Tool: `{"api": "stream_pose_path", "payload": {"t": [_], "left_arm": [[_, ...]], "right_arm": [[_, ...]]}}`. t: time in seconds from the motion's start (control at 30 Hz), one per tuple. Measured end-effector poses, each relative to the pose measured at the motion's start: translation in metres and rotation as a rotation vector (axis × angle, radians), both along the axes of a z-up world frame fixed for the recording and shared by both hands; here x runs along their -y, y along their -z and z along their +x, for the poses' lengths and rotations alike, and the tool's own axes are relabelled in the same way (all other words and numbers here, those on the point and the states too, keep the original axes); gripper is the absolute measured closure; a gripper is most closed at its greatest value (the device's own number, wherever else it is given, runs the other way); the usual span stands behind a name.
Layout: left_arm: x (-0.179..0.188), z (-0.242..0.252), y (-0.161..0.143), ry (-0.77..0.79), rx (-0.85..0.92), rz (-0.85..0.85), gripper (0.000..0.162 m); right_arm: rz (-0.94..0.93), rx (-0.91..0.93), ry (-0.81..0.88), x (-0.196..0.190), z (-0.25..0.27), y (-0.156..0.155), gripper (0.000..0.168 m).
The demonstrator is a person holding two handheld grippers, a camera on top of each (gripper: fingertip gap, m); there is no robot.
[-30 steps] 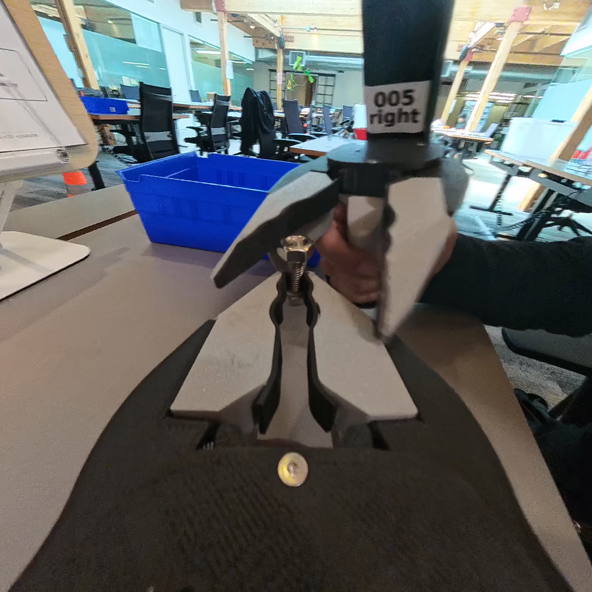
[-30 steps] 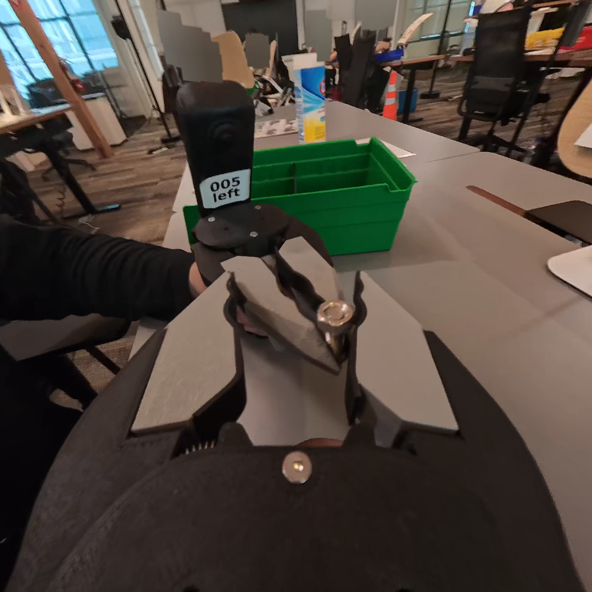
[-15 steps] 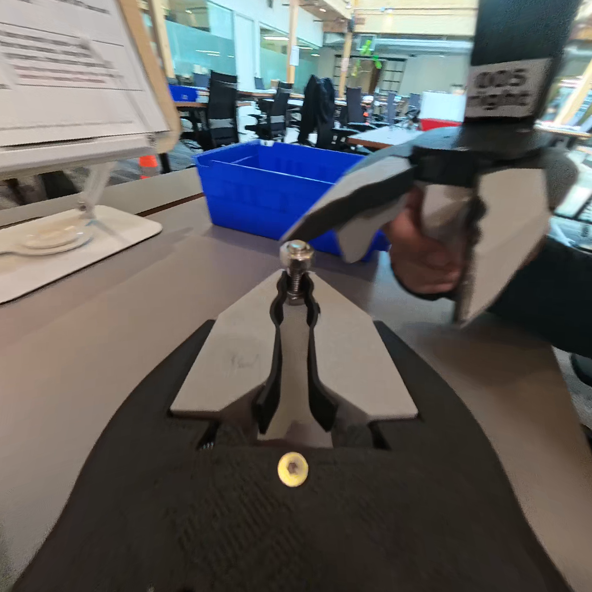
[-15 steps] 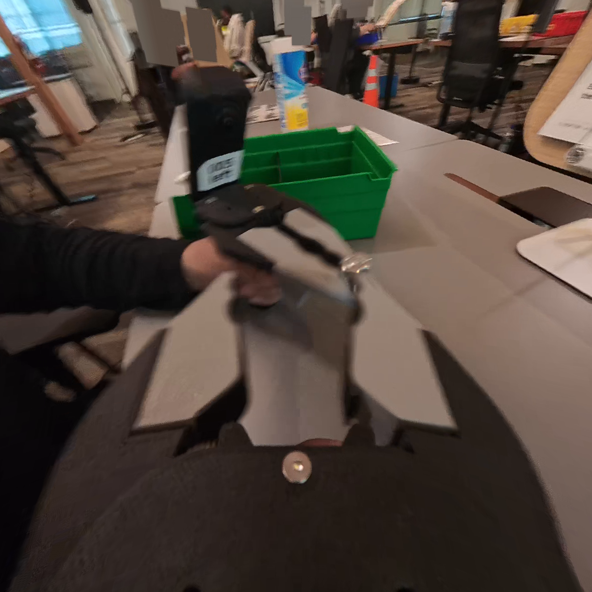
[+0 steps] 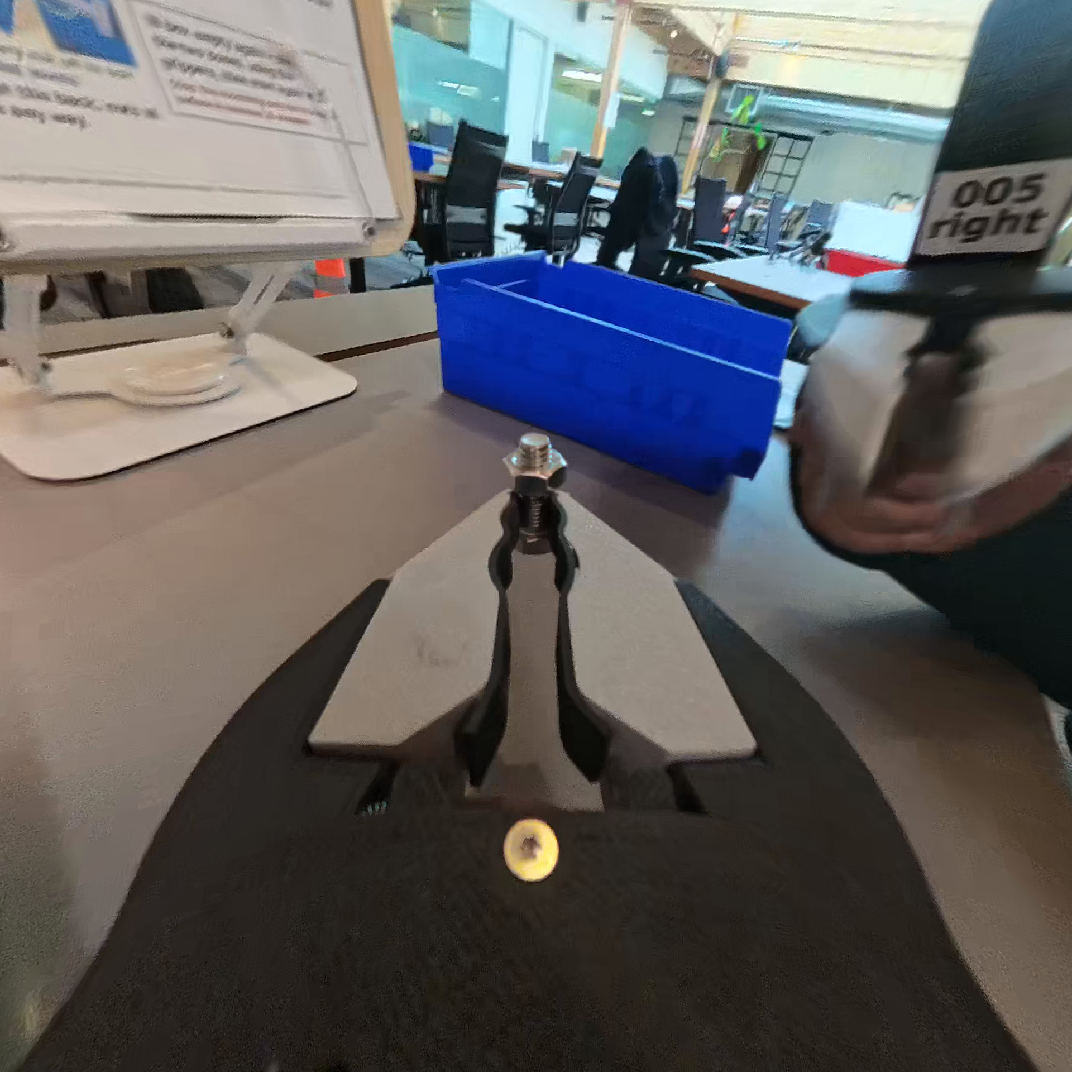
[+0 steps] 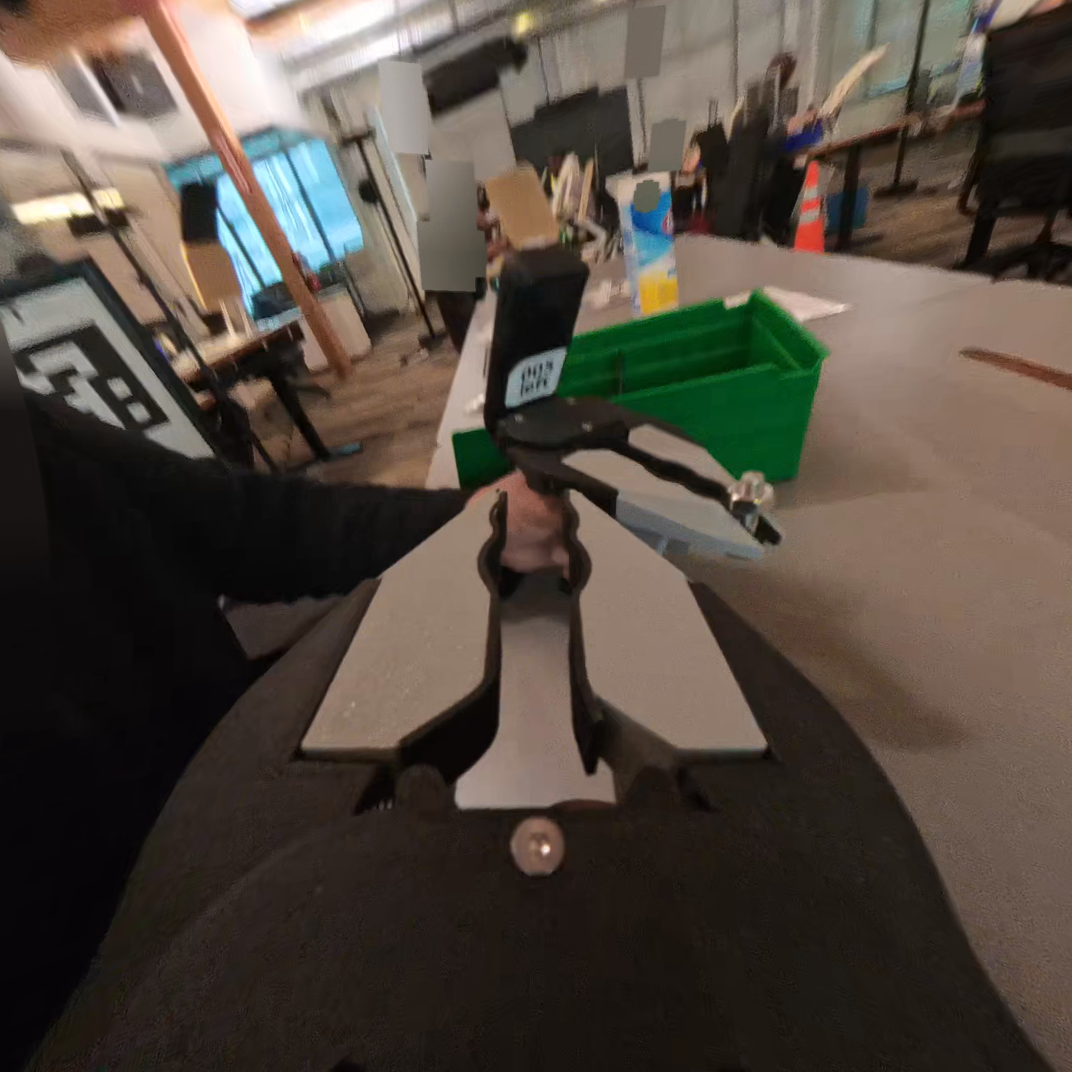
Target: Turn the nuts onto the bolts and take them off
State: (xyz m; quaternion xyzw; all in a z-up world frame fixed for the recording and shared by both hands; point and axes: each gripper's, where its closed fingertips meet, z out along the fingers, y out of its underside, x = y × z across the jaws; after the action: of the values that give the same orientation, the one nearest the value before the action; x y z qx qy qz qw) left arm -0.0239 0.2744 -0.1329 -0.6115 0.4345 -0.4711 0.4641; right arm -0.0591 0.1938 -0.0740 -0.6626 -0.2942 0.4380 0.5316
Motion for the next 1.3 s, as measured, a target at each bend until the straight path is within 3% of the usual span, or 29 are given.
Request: {"api": "stream_pose_path", "payload": {"t": [0.07, 0.13, 0.2, 0.23, 0.3, 0.37, 0.47, 0.7, 0.87, 0.97, 1.13, 1.3], "left_arm": [[0.007, 0.001, -0.002, 0.059, 0.019, -0.028, 0.156], [0.027, 0.009, -0.006, 0.136, 0.039, -0.017, 0.156], [0.039, 0.016, -0.002, 0.158, 0.003, 0.042, 0.156], [0.041, 0.018, 0.001, 0.153, -0.010, 0.059, 0.156], [0.042, 0.019, 0.002, 0.152, -0.012, 0.053, 0.156], [0.040, 0.019, 0.005, 0.143, -0.022, 0.049, 0.156], [0.044, 0.021, -0.001, 0.148, 0.010, 0.033, 0.153], [0.051, 0.018, -0.012, 0.178, 0.067, 0.023, 0.121], [0.049, 0.017, -0.012, 0.172, 0.063, 0.024, 0.121], [0.052, 0.019, -0.007, 0.179, 0.036, 0.049, 0.121], [0.059, 0.022, 0.008, 0.184, -0.049, 0.107, 0.117], [0.104, -0.008, -0.004, 0.225, -0.034, 0.036, 0.106]], "right_arm": [[0.028, -0.072, 0.123, -0.014, 0.022, -0.016, 0.133], [0.002, 0.039, 0.323, -0.046, 0.044, 0.001, 0.130], [-0.063, 0.112, 0.323, -0.054, 0.037, 0.021, 0.126], [-0.087, 0.141, 0.296, -0.054, 0.029, 0.030, 0.127], [-0.111, 0.238, 0.286, -0.054, 0.022, 0.051, 0.152], [-0.119, 0.221, 0.315, -0.056, 0.023, 0.052, 0.153], [-0.070, 0.227, 0.378, -0.055, 0.031, 0.046, 0.154], [-0.050, 0.183, 0.522, -0.040, 0.076, 0.020, 0.153], [-0.023, 0.251, 0.780, -0.021, 0.171, -0.013, 0.153], [-0.245, 0.369, 0.874, -0.018, 0.236, 0.022, 0.153], [-0.533, 0.483, 0.853, -0.017, 0.277, 0.096, 0.151], [-0.388, 0.358, 0.841, 0.009, 0.281, 0.061, 0.135]]}}
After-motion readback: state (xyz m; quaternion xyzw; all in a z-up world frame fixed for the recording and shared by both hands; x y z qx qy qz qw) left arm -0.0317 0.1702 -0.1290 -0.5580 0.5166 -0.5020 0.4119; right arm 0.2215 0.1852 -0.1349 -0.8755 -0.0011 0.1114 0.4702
